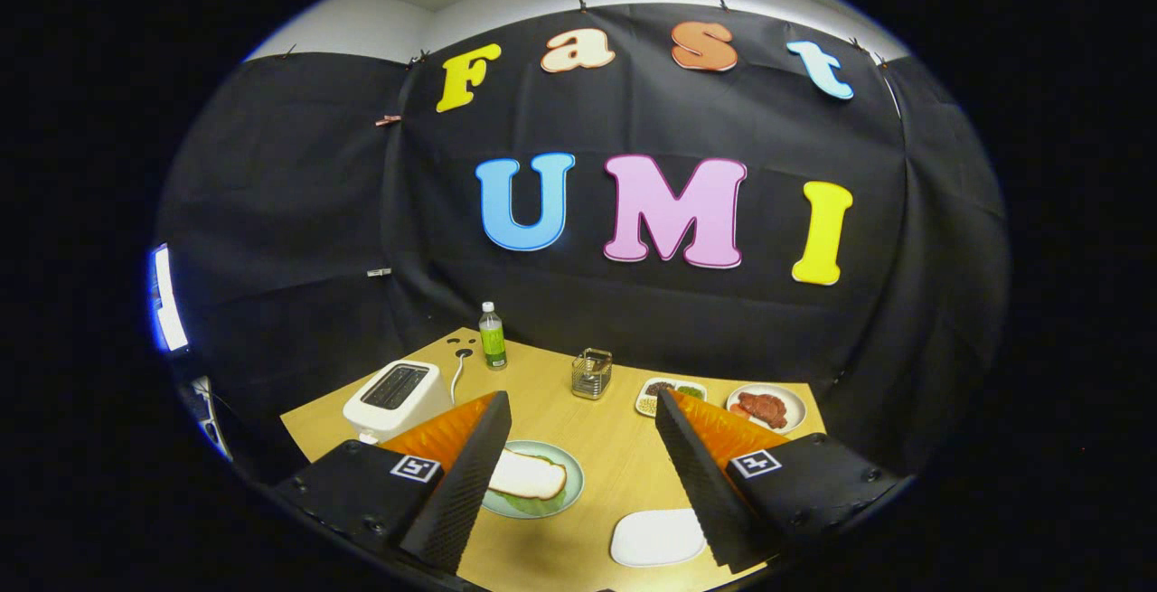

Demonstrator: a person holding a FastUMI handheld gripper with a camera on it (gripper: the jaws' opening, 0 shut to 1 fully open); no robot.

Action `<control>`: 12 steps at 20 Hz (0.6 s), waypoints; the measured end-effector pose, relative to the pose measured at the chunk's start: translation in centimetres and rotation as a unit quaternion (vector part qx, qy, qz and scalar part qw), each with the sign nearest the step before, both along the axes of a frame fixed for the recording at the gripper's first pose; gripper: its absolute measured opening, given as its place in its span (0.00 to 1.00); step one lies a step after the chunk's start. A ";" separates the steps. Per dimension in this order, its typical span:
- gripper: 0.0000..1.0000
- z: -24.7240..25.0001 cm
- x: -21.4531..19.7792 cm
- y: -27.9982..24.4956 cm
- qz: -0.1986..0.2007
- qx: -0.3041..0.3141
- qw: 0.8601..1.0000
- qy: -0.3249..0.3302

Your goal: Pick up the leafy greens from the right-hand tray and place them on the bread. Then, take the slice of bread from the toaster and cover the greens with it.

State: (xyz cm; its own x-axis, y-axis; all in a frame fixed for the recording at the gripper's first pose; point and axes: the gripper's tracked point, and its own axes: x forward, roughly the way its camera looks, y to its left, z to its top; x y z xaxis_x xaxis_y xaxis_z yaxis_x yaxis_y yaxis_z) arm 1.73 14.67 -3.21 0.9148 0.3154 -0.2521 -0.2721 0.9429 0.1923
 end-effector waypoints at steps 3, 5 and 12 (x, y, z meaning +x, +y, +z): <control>1.00 1.5 -2.0 -2.3 0.000 -0.007 1.000 -0.015; 1.00 2.0 -2.8 -3.9 -0.006 -0.018 0.999 -0.027; 0.98 2.2 -6.4 -6.2 -0.018 -0.054 0.997 -0.049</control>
State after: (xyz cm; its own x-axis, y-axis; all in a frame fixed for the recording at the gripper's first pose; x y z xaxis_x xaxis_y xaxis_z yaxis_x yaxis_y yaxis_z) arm -4.69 8.49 -1.00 0.9469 0.2579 -0.1919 -0.2503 0.9661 0.0633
